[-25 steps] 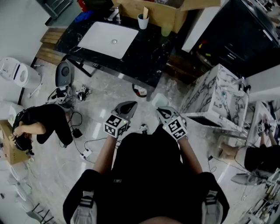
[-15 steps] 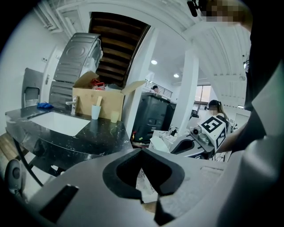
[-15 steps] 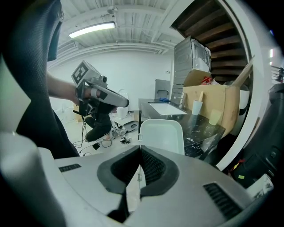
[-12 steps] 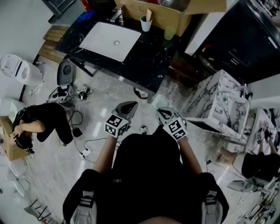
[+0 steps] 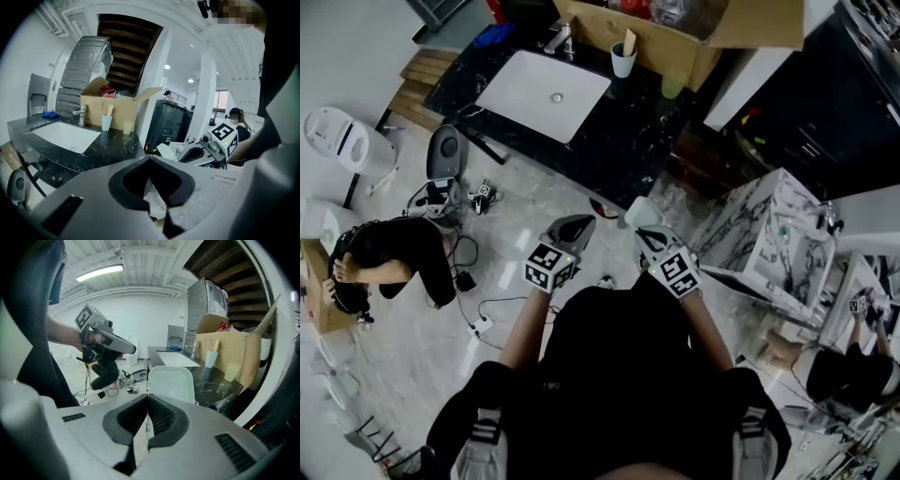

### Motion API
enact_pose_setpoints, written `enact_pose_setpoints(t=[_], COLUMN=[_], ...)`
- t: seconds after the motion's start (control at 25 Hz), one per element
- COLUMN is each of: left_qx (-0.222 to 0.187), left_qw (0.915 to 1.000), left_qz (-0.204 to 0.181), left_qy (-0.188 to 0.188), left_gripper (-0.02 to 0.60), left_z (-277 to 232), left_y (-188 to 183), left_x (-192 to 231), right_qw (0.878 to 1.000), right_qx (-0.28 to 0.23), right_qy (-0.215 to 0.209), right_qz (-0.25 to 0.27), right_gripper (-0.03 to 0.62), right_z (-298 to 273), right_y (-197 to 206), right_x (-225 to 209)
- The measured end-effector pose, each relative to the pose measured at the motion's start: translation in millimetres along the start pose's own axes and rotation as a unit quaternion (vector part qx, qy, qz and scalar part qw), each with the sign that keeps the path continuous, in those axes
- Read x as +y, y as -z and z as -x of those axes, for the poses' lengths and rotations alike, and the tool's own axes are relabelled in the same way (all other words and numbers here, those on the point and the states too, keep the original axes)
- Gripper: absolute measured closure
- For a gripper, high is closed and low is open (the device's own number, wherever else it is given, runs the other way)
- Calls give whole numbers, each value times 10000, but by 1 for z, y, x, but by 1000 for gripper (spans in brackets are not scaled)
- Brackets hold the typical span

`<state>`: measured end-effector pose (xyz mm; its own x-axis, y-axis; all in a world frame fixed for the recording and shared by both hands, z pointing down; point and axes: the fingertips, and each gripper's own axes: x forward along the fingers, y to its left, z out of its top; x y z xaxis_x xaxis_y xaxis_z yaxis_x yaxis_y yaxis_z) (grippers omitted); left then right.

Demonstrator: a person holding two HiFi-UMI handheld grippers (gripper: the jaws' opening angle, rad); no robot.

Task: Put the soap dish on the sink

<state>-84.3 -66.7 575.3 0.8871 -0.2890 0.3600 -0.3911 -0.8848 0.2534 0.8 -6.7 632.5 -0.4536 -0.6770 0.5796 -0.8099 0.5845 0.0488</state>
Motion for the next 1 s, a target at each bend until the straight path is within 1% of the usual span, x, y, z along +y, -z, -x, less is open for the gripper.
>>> enact_pose_setpoints(t=[0.28, 0.72, 1.0], left_qx=[-16, -142, -155], left_qw=[9998, 9980, 9965], left_qz=[124, 277, 359], left_qy=[-160, -552, -734], left_gripper=[583, 583, 583], left_z=[-11, -26, -41], left_y=[-10, -24, -35], left_x=[13, 39, 47], right_qw=[9997, 9976, 9963], right_qx=[105, 103, 66], right_qy=[-203, -585, -707], right_qz=[87, 366, 492], right_gripper=[595, 595, 595], right_z=[-10, -35, -41], right_y=[-2, -19, -25], right_x=[-21, -50, -75])
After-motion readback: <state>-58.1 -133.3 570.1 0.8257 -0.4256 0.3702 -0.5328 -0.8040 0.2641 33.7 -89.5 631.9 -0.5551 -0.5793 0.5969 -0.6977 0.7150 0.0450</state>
